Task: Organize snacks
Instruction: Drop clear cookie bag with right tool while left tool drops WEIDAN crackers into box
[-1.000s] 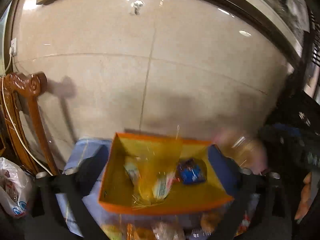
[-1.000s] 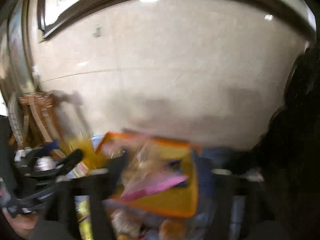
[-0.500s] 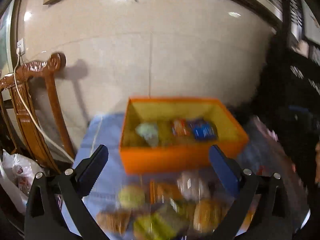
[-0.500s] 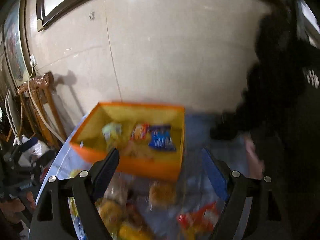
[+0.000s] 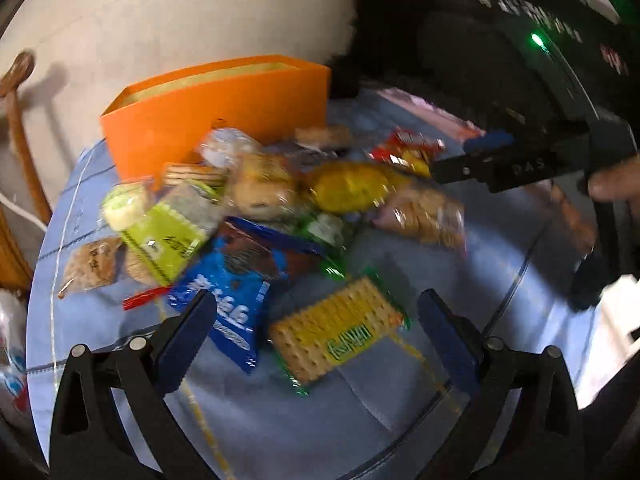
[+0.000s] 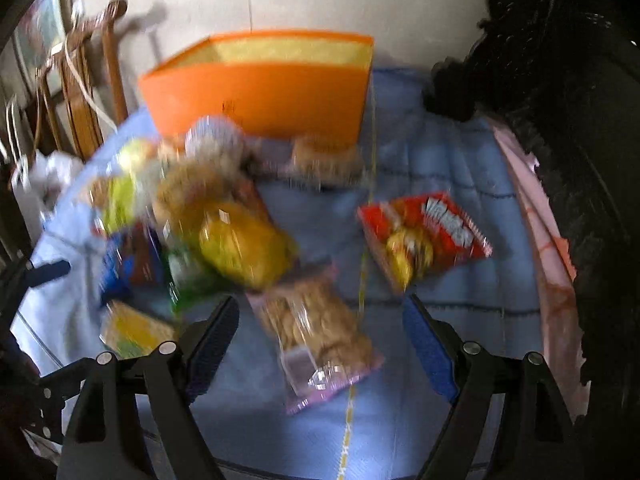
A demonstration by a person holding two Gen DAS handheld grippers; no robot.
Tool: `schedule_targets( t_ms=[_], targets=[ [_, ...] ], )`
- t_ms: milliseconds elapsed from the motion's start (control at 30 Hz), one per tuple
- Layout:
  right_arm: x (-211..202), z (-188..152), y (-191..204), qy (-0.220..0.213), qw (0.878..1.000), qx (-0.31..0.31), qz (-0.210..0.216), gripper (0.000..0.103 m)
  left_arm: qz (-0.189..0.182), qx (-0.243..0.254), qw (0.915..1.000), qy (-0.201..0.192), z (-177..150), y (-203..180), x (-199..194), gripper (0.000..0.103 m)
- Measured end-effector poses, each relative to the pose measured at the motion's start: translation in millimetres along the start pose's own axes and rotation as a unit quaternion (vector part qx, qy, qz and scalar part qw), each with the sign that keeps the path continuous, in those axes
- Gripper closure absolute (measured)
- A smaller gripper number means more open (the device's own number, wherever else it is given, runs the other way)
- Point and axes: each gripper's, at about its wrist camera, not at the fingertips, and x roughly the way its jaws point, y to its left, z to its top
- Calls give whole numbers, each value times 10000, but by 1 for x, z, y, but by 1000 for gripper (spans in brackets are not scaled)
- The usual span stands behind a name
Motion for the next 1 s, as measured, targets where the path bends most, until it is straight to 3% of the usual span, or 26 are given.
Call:
schedule_targets(
  t_ms=[167,267,333,400,467,567,767,900,967,1000],
  targets=[
    [22,-12,-1,244,9996,-62,-105,19,-13,238,9996,-132,-3,-13,20,5],
    [28,-11,-2,258,9995,-36,-166,19,163,196,9995,167,-3,-17,39,5],
    [29,-9,-2,232,9995,-68,-225,19,154,-196,9989,393,-3,-19,46,5],
    [29,-6,-3,183,9995,-77,-232,19,534,-581,9956,504,-6,-21,47,5],
    [31,-5,-4,181,9994,-85,-270,19,767,-1112,9892,562,-13,-19,49,5],
    [37,-5,-8,219,9992,-104,-318,19,827,-1759,9788,645,-20,-16,55,4],
    [50,-5,-6,217,9992,-196,-256,19,1140,-1829,9748,575,-12,-24,65,4],
    [59,-15,7,506,9975,-471,173,19,1045,-1766,9770,585,-10,-22,66,4],
    [63,-23,15,540,9956,-765,-17,22,1030,-1785,9771,532,-11,-18,63,12],
    [62,-25,13,500,9965,-675,47,31,991,-1814,9771,511,-12,-17,62,12]
  ],
)
